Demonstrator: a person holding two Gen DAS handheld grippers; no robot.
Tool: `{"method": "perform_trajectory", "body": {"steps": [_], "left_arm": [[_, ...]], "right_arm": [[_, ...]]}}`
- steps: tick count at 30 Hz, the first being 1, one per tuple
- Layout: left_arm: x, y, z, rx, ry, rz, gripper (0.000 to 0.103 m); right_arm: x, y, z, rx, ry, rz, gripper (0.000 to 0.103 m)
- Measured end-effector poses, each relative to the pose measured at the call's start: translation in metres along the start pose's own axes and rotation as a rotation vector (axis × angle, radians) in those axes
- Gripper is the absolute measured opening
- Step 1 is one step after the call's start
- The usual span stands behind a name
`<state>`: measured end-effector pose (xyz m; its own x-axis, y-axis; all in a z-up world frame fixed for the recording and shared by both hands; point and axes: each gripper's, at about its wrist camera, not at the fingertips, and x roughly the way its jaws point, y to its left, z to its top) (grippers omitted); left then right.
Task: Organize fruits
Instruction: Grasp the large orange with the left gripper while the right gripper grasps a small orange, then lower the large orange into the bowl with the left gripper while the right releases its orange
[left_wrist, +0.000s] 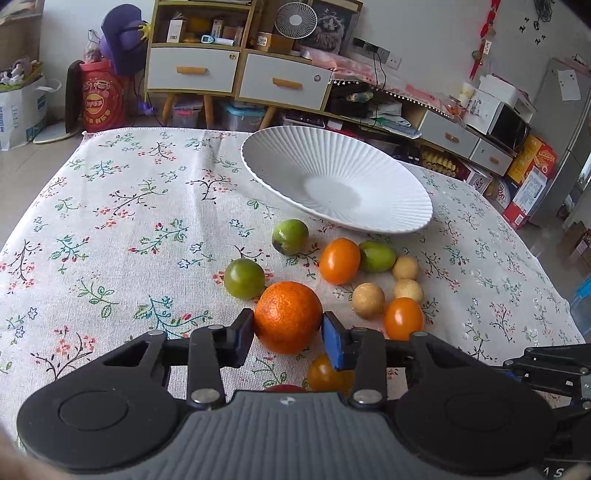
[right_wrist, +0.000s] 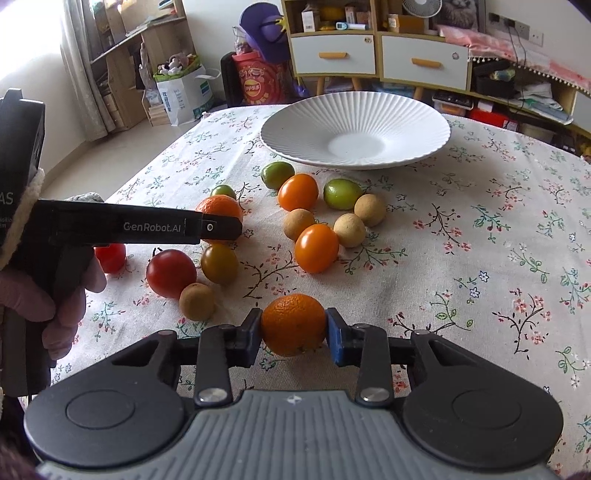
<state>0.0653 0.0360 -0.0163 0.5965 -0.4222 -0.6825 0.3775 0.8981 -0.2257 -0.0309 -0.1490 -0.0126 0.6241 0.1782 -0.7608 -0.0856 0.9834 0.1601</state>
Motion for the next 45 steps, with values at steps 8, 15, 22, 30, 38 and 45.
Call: {"method": "perform_trajectory", "body": {"steps": [8,15,22,30,38,45], "left_arm": [[-0.013,-0.004,0.018,-0.008,-0.034,-0.008,0.036],[-0.008,-0.013,0.044,0.005,-0.053,-0.024,0.036],[0.023,-0.029,0.068,0.114,-0.045,-0.038,0.036],[0.062,-0.039,0.078,0.179,-0.028,-0.043,0.036],[0.081,-0.043,0.08,0.174,-0.027,-0.04,0.037],[0.087,-0.042,0.08,0.186,-0.032,-0.034,0.037]], "right_arm": [[-0.01,-0.005,0.029,0.046,-0.031,-0.005,0.033],[-0.002,-0.024,0.07,0.088,-0.056,-0.012,0.033],[0.024,-0.056,0.103,0.181,-0.089,0.033,0.033],[0.059,-0.076,0.12,0.272,-0.083,0.045,0.033],[0.076,-0.084,0.123,0.318,-0.07,0.037,0.033],[0.083,-0.084,0.125,0.322,-0.065,0.033,0.033]]}}
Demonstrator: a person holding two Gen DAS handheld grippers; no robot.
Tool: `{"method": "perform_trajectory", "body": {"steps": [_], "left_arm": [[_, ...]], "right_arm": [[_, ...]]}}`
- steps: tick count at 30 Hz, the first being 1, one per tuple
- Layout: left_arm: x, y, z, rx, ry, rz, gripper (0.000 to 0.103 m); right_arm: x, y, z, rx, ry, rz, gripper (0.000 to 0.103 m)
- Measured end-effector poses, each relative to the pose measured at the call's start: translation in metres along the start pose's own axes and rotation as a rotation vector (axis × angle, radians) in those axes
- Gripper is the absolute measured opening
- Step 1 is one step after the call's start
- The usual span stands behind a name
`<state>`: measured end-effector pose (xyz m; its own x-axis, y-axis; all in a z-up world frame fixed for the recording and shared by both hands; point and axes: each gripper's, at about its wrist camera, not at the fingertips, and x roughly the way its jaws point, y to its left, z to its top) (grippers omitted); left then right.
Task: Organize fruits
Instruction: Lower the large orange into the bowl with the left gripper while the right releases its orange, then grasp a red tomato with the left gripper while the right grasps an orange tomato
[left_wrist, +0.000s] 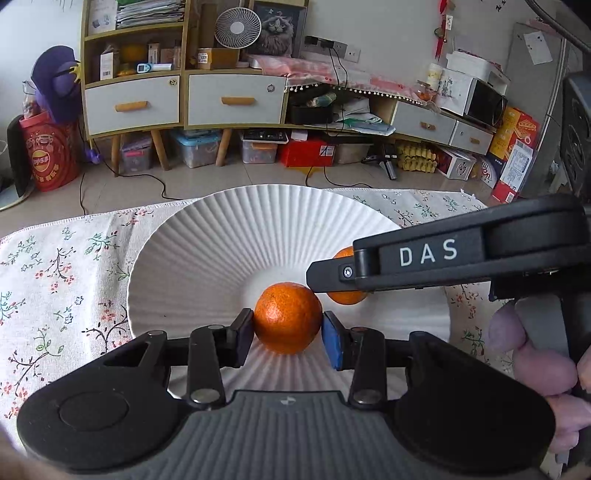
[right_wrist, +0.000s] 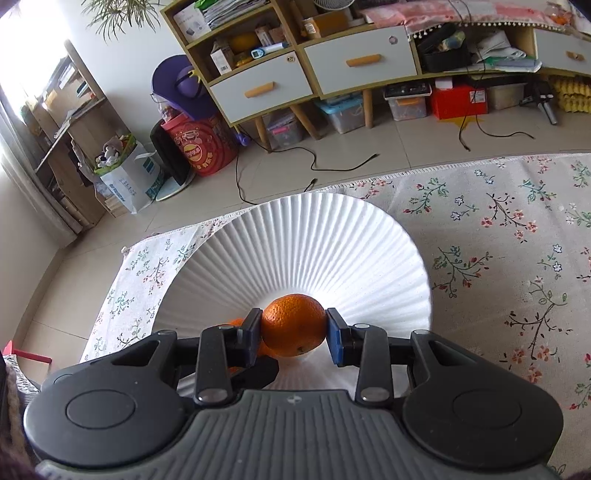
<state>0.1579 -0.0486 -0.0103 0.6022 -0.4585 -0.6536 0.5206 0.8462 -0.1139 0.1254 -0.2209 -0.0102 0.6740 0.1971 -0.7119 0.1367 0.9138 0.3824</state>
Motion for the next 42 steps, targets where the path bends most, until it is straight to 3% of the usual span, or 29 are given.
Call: {"method": "perform_trajectory", "body": {"steps": [10,20,28,32,42], "left_arm": [[0.001,0.0,0.004,0.009,-0.003,0.003,0.039],[-0.023,-0.006,0.005,0.026,-0.002,0.02,0.076],[-0.06,-0.003,-0.005,0.016,0.012,0.053,0.092],[-0.077,-0.002,-0.011,0.035,0.012,0.057,0.094],[-0.107,0.002,-0.029,0.051,0.012,0.076,0.099]], "right_arm": [[-0.001,0.001,0.002,-0.013,0.0,-0.013,0.038],[-0.028,0.004,0.003,-0.019,-0.046,-0.063,0.07],[-0.056,0.014,-0.006,-0.067,-0.079,-0.08,0.09],[-0.066,0.019,-0.015,-0.101,-0.077,-0.065,0.097],[-0.086,0.028,-0.036,-0.163,-0.054,-0.014,0.102]]}}
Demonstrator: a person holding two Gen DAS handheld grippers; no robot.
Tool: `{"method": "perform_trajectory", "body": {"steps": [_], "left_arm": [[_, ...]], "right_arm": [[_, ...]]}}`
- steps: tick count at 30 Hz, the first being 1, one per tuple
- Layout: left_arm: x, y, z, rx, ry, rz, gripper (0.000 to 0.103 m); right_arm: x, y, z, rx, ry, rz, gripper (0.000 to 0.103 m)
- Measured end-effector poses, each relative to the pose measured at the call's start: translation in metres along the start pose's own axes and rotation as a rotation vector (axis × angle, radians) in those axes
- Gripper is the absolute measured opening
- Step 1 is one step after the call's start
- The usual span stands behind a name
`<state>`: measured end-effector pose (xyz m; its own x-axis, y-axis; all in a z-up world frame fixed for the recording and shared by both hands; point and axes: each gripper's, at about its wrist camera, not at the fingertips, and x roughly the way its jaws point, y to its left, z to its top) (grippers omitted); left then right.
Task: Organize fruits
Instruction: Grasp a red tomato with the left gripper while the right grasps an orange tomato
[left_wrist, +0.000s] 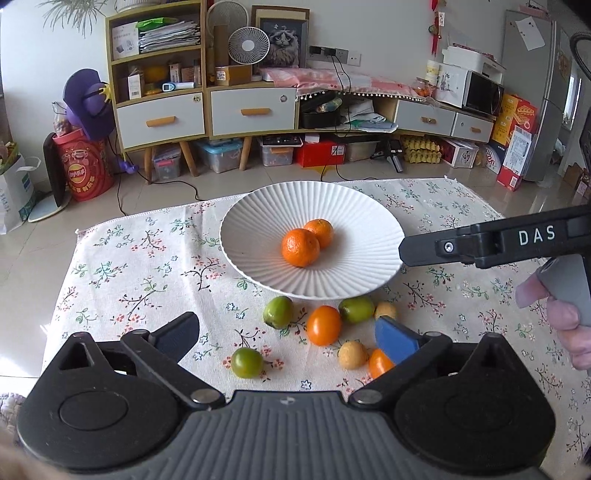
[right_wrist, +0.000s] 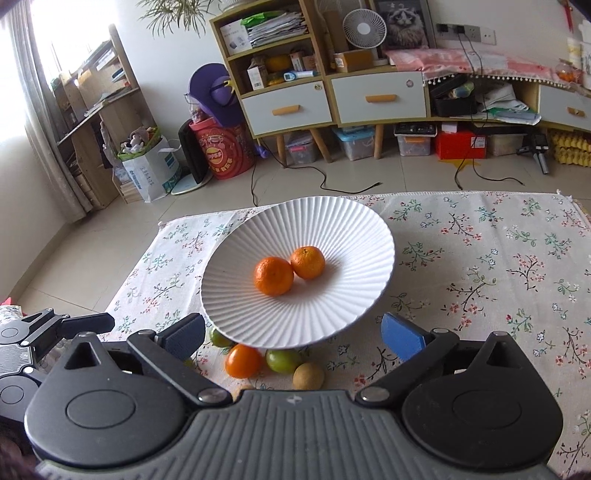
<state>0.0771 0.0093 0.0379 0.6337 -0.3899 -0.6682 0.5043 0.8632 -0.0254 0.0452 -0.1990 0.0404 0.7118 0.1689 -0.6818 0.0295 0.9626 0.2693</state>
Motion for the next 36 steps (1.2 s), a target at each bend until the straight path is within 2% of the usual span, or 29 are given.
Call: {"method": "perform_trajectory", "body": {"steps": [6,16,28,31,36], "left_arm": [[-0.006,0.006,-0.016,0.015,-0.005,0.001,0.099],[-0.006,0.018,-0.041,0.05,0.073,0.009,0.099],[-0.001,0.01,-0.058,0.038,0.191,-0.115,0.098],[-0.001,0.006,-0.06,0.037,0.208,-0.143,0.095],[0.001,0.007,-0.062,0.027,0.231,-0.168,0.076]], "right_arm": [[-0.007,0.011,-0.015,-0.103,-0.008,-0.003,0.102],[-0.014,0.02,-0.047,-0.219,-0.04,0.057,0.102],[-0.002,0.027,-0.077,-0.28,0.059,0.082,0.102],[0.002,0.027,-0.079,-0.258,0.082,0.09,0.1],[0.006,0.03,-0.082,-0.255,0.11,0.099,0.09]]}}
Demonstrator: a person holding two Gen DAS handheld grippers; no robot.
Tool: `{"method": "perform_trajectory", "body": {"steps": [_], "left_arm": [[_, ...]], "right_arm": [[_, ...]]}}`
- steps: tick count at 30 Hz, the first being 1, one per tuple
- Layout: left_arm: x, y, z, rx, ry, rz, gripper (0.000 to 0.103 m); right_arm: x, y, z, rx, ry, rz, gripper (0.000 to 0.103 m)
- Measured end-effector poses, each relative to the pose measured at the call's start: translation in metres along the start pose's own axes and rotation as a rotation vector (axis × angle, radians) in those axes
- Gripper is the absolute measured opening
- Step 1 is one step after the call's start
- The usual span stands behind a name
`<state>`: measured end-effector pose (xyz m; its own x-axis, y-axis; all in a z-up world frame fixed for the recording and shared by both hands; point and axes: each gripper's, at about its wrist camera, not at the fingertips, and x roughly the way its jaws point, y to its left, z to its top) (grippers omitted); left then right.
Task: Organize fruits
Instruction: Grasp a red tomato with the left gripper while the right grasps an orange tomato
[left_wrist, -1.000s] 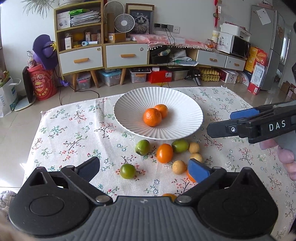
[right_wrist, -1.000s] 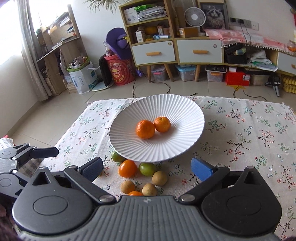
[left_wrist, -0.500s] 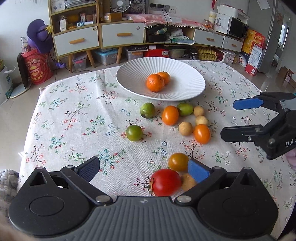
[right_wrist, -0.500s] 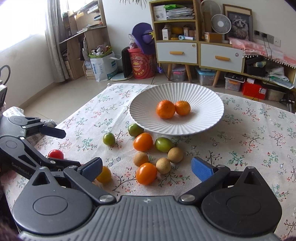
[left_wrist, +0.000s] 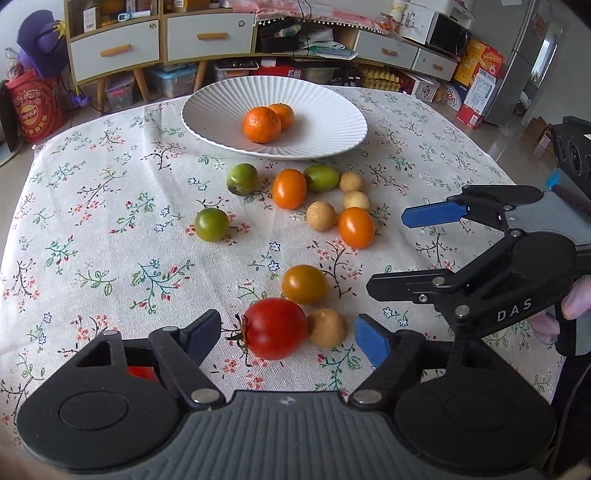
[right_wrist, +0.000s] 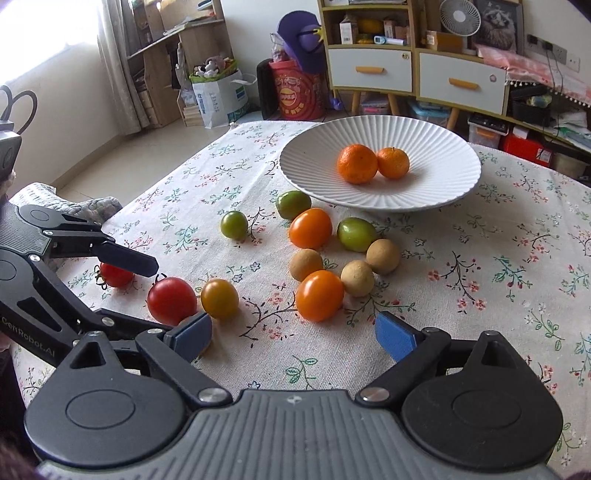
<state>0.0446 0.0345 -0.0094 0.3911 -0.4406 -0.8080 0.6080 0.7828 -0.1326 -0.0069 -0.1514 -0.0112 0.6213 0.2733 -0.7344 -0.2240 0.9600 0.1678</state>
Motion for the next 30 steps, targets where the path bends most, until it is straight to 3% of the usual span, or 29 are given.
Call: {"method": "perform_trajectory", "body": {"steps": [15,30], "left_arm": [[-0.004,0.014,0.004,-0.057,0.008,0.002,0.041],[0.0,0.016,0.004,-0.079,0.037,-0.026,0.037]], "right_arm": [[0.014,-0.003,0.005,0.066,0.038,-0.039,0.058],[0.021,0.002,0.014,0.063,0.036,-0.084,0.036]]}}
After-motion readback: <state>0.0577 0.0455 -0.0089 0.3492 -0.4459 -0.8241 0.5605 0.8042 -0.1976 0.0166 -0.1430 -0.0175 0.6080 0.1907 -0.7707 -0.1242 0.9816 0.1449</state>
